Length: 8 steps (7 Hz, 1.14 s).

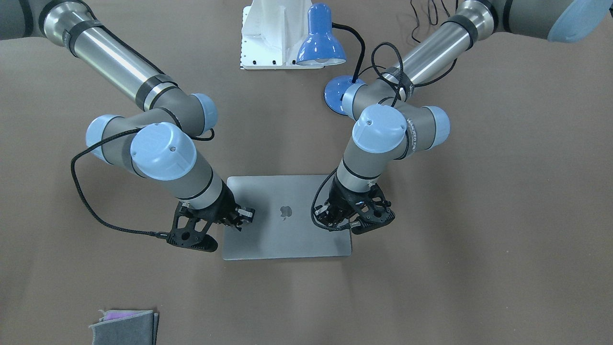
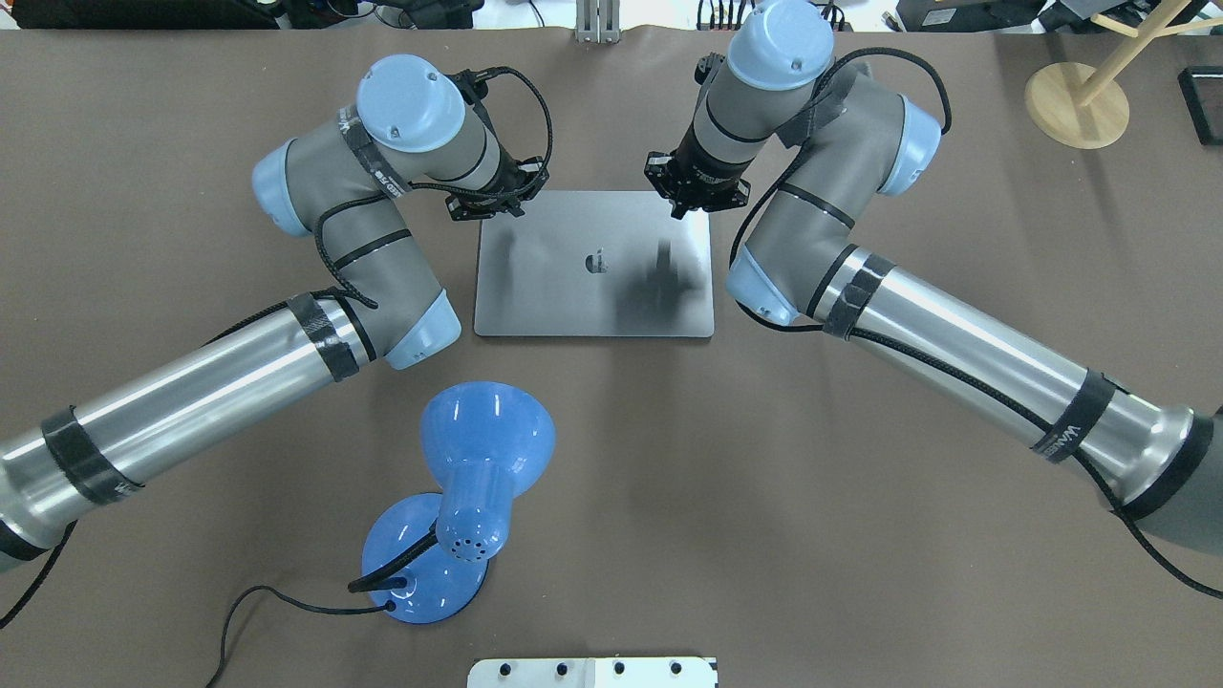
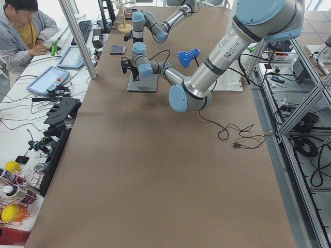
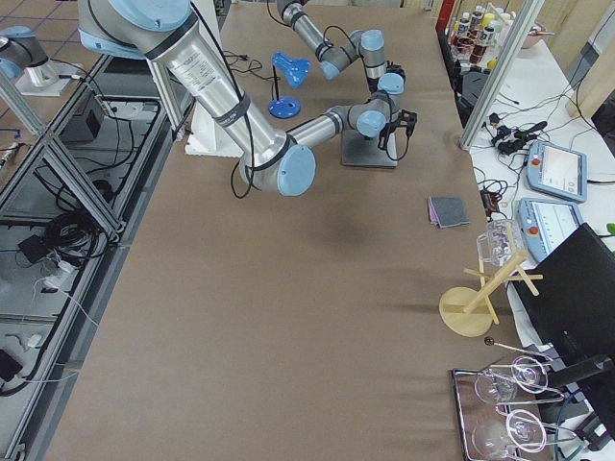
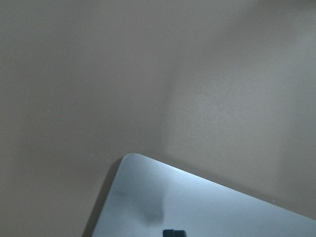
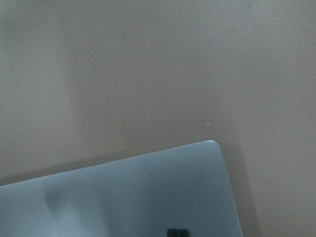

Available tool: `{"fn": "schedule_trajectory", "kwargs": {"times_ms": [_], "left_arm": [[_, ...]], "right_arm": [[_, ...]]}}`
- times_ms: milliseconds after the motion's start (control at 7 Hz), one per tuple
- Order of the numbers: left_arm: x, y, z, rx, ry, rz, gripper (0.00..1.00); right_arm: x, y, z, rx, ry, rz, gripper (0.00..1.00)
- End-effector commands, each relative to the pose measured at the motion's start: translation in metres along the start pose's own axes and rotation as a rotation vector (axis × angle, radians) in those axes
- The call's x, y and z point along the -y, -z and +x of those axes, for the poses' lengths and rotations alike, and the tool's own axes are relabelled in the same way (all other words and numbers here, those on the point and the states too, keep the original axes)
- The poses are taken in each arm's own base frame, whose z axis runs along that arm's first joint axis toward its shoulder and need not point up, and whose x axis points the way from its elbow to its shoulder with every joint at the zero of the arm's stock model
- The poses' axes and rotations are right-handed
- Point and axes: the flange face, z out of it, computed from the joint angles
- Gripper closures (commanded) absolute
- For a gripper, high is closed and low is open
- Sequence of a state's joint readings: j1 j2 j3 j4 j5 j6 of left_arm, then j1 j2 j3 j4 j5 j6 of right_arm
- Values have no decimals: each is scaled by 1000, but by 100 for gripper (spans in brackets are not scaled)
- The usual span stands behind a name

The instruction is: Close laptop

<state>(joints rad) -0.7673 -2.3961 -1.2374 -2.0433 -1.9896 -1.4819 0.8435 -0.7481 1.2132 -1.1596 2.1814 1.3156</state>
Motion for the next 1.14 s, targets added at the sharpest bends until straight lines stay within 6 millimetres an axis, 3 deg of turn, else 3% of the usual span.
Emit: {"fn": "schedule_trajectory", "kwargs": {"times_ms": [0,143,286,571,714,857,1000], "left_arm": [[12,96,-82,4,-55,-122,100],[0,151,-136,42,-141,-114,100],[-11,202,-196,96,-230,-104,100],[25,282,-337,129,-327,-82,100],[38,317,-420,147,-419,-76,100],[41,339,-496,189,-510,-77,64],[36,350,-553,216,-560,-92,21]], "right_arm": [[22,92,106,76,15,-12,100],[22,135,164,69,61,-12,100],[9,164,223,30,128,-5,100],[-2,210,365,-57,290,11,100],[-6,227,438,-96,375,18,100],[-9,233,495,-139,457,8,77],[-16,243,532,-180,454,12,1]]}}
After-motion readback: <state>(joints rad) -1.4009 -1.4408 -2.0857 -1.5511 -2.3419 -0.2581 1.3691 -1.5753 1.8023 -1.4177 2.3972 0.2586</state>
